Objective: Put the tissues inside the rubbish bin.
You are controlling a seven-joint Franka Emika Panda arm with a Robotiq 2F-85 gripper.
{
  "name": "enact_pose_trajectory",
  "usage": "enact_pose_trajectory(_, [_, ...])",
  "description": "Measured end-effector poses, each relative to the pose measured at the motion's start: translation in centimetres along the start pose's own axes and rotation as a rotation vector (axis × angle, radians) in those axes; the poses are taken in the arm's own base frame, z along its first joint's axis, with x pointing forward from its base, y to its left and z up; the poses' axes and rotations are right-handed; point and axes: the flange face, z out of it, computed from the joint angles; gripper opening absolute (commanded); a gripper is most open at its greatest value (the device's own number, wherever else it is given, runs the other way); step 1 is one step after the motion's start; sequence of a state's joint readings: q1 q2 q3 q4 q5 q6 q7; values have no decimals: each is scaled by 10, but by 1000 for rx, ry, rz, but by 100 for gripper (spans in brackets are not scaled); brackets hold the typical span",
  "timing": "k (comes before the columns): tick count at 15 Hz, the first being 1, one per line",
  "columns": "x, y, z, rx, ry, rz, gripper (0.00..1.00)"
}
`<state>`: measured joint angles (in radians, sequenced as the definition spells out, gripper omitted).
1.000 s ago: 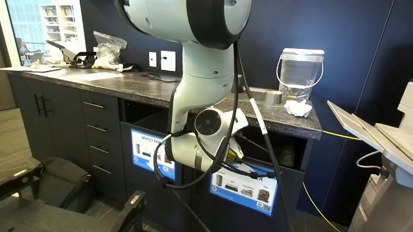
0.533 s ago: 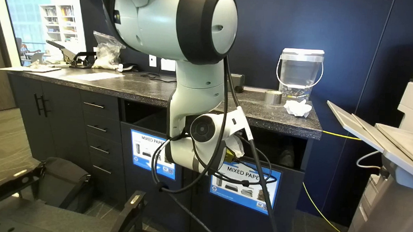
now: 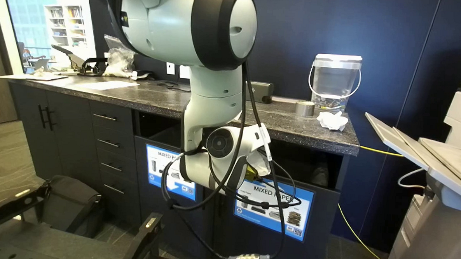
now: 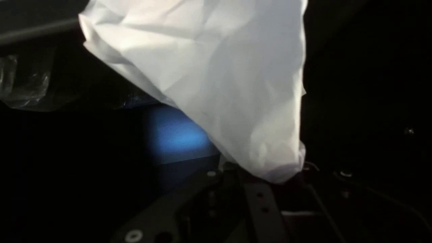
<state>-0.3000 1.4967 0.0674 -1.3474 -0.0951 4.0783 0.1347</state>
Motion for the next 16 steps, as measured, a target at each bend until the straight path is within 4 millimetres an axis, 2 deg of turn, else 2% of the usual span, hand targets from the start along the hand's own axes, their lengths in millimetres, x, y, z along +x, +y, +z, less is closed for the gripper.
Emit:
enact_pose_trajectory(6, [-7, -8, 15, -6, -118, -4, 19])
enact_pose_trajectory(13, [3, -5, 26, -93, -129, 49, 18])
enact_pose_trajectory(14, [3, -6, 26, -103, -127, 54, 22])
enact_pose_trajectory(15, [3, -7, 26, -112, -127, 57, 46])
enact_pose_trajectory(16, [2, -8, 27, -116, -131, 60, 47])
